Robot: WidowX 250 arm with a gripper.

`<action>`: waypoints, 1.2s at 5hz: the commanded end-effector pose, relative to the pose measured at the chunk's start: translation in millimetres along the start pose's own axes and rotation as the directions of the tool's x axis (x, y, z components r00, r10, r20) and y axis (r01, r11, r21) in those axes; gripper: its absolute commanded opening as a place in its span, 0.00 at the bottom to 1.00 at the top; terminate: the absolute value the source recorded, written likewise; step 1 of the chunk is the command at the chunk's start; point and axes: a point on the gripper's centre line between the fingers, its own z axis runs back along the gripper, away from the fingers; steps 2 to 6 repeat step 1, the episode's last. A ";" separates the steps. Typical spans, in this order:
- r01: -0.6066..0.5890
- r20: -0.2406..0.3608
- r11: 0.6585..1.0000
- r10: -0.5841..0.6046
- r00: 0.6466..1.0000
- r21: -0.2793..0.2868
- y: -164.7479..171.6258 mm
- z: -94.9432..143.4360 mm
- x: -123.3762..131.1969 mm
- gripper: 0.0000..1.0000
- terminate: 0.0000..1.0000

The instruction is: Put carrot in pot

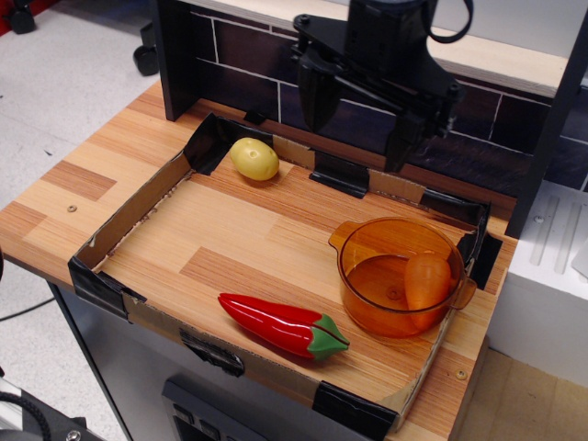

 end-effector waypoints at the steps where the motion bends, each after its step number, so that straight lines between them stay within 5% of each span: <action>1: 0.000 0.048 1.000 0.000 0.999 -0.006 5.5 13.7 0.9 1.00 1.00; 6: 0.000 0.048 1.000 0.000 0.999 -0.006 5.5 13.7 0.9 1.00 1.00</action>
